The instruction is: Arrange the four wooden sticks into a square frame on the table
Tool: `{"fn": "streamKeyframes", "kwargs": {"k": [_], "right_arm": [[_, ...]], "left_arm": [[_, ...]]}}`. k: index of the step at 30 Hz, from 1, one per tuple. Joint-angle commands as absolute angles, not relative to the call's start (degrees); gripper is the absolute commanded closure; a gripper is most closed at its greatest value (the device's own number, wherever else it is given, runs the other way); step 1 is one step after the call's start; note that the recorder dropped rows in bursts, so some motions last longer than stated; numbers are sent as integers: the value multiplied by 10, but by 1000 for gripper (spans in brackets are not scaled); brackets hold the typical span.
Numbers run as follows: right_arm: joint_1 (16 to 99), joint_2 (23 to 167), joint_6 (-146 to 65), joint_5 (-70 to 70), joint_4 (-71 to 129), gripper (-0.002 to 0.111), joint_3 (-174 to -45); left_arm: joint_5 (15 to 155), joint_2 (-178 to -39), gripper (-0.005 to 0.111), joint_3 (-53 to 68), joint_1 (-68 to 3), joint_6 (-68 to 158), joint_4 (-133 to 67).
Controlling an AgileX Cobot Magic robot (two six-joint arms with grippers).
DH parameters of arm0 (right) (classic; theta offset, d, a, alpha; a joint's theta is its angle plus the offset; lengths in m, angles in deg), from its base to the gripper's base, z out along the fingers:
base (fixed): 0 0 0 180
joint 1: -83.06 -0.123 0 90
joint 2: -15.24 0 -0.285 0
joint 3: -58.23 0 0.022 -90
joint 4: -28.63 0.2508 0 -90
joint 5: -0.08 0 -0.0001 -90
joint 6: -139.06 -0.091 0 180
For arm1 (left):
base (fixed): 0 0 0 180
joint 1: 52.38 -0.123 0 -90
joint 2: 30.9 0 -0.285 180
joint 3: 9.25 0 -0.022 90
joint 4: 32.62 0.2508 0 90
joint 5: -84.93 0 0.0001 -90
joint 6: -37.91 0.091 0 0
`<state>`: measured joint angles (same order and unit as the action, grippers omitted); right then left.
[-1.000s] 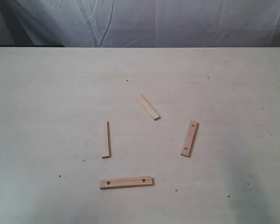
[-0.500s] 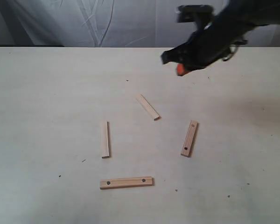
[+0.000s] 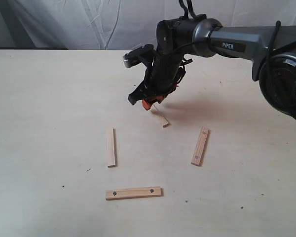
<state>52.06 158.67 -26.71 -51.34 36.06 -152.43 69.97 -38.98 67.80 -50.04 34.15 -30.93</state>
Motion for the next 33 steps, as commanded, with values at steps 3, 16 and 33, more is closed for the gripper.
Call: {"fn": "streamKeyframes", "kwargs": {"k": [3,16,33], "right_arm": [[521,1610,-267,-559,336,64,-1528],[526,1588,57,-637,335,108,-1528],[551,1586,246,-611,376,78,-1528]], "left_arm": [[700,-387,106,680,-500,339,-314],[700,-387,106,680,-500,339,-314],[700,-387,106,680,-500,339,-313]]}}
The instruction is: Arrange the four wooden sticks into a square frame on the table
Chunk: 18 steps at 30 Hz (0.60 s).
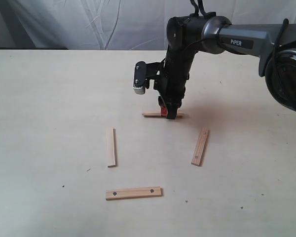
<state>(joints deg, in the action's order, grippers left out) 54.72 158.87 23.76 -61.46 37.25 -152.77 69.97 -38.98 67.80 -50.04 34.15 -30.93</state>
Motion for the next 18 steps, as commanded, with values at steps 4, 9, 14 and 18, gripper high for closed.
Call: {"fn": "streamKeyframes", "kwargs": {"k": [4,9,14,18], "right_arm": [[551,1560,148,-609,370,78,-1528],[551,1518,-310,-645,286,78,-1528],[551,1504,-479,-699,254,78,-1509],[551,1459,-541,-675,253,78,-1416]], "left_arm": [[700,-387,106,680,-500,339,-313],[700,-387,106,680,-500,339,-313],[700,-387,106,680,-500,339,-313],[700,-387,106,680,-500,339,-313]]}}
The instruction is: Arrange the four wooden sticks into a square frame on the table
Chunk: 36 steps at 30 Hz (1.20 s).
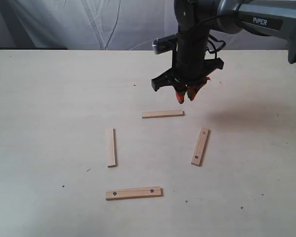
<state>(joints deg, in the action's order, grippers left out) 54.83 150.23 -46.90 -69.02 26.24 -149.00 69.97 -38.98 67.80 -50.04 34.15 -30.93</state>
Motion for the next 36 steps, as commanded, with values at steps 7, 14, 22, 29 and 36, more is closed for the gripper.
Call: {"fn": "streamKeyframes", "kwargs": {"k": [7,14,22,29,36], "right_arm": [[551,1370,-669,-526,263,78,-1231],[544,1360,-763,-387,310,78,-1102],[543,1360,-804,-358,302,78,-1074],[543,1365,-806,-363,295,78,-1071],[543,1365,-790,-365,283,98,-1071]], "left_arm": [[700,-387,106,680,-500,339,-313],[700,-387,106,680,-500,339,-313],[700,-387,106,680,-500,339,-313],[700,-387,106,680,-500,339,-313],[700,-387,106,680,-500,339,-313]]}}
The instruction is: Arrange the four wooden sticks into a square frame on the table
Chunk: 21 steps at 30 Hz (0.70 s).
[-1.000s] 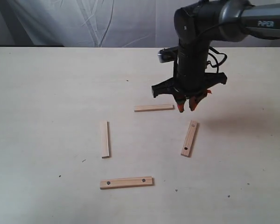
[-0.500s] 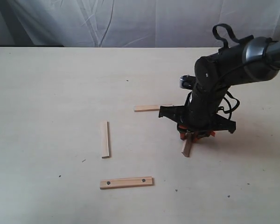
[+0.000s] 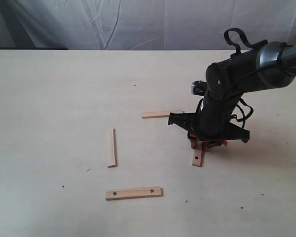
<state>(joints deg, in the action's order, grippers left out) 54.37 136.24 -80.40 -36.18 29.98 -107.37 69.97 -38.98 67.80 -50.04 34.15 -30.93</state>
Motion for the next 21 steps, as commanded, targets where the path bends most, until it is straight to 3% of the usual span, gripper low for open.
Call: {"fn": "streamKeyframes", "kwargs": {"k": [1,21], "right_arm": [[543,1364,-782,-359,280,106,-1071],[543,1434,-609,-409,286,108,-1260]], "left_arm": [[700,-387,106,680,-500,339,-313],[700,-387,106,680,-500,339,-313]]}}
